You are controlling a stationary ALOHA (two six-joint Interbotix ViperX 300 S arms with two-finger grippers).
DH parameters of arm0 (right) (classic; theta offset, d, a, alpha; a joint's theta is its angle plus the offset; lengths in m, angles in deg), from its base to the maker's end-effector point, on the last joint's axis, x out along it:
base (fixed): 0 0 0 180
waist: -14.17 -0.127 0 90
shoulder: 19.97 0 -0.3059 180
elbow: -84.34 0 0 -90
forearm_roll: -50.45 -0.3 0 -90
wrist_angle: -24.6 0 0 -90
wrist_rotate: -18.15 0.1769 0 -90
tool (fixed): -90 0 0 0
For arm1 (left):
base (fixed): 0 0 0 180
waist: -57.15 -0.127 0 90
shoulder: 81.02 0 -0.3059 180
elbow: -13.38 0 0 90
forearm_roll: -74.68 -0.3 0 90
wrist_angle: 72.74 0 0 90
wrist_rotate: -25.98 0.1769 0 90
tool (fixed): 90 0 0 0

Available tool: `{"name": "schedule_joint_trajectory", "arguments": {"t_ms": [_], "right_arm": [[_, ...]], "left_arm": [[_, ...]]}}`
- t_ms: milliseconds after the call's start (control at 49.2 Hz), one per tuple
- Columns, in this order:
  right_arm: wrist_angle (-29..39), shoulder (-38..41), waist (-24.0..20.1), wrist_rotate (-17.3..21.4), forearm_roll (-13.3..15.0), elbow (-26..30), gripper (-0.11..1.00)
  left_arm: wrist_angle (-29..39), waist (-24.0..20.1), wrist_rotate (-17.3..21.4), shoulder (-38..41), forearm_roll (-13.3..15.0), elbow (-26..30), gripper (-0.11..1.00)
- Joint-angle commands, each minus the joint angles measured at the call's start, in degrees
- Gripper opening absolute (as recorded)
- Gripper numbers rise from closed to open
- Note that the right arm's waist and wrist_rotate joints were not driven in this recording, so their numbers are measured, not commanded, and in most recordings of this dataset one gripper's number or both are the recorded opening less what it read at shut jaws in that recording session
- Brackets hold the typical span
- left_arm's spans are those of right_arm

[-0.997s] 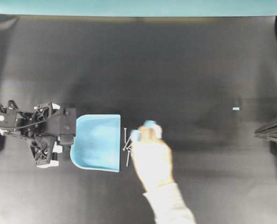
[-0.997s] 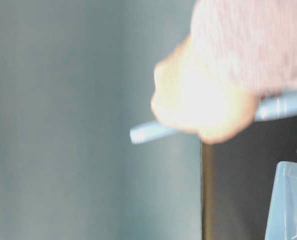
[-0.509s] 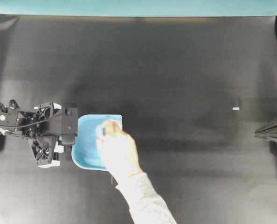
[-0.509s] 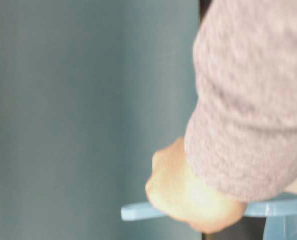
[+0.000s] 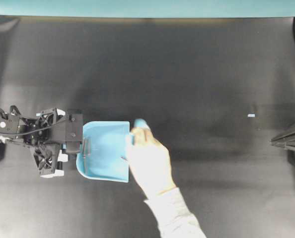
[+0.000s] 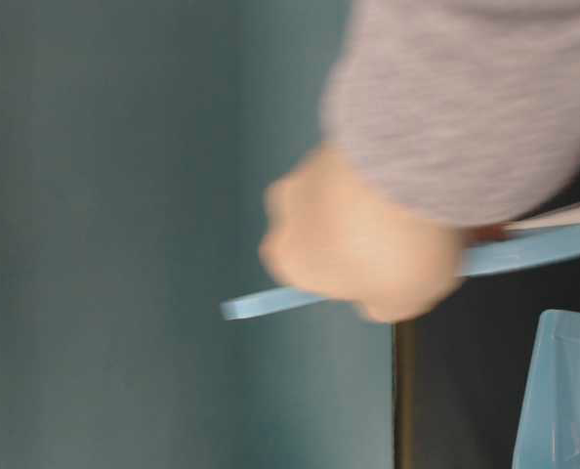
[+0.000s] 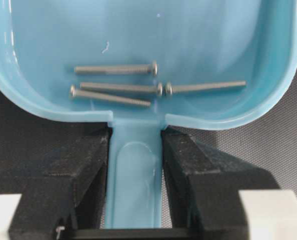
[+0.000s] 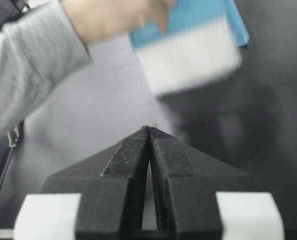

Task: Hold the dustpan with the left arm, while a human hand uses a hand brush to gather screws into the dustpan.
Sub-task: 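Keep the dustpan still with the left gripper as screws are swept in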

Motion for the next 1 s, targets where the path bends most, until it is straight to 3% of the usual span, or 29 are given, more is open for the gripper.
{"name": "schedule_joint_trajectory", "arguments": {"t_ms": [0, 203, 488, 976], "right_arm": [[-0.26, 0.35, 0.0, 0.0, -0.09, 0.35, 0.0], [-0.26, 0.35, 0.0, 0.0, 0.0, 0.35, 0.0], [-0.26, 0.35, 0.0, -0.09, -0.09, 0.35, 0.0], [-0.26, 0.35, 0.0, 0.0, 0.0, 0.35, 0.0]], "left_arm": [[-0.44, -0.26, 0.09, -0.62, -0.09, 0.18, 0.3], [-2.72, -0.35, 0.0, -0.7, -0.09, -0.09, 0.3], [-17.84, -0.62, -0.79, -1.76, -0.18, -5.54, 0.3], [-20.39, -0.79, 0.09, -2.99, -0.09, -7.21, 0.3]]}}
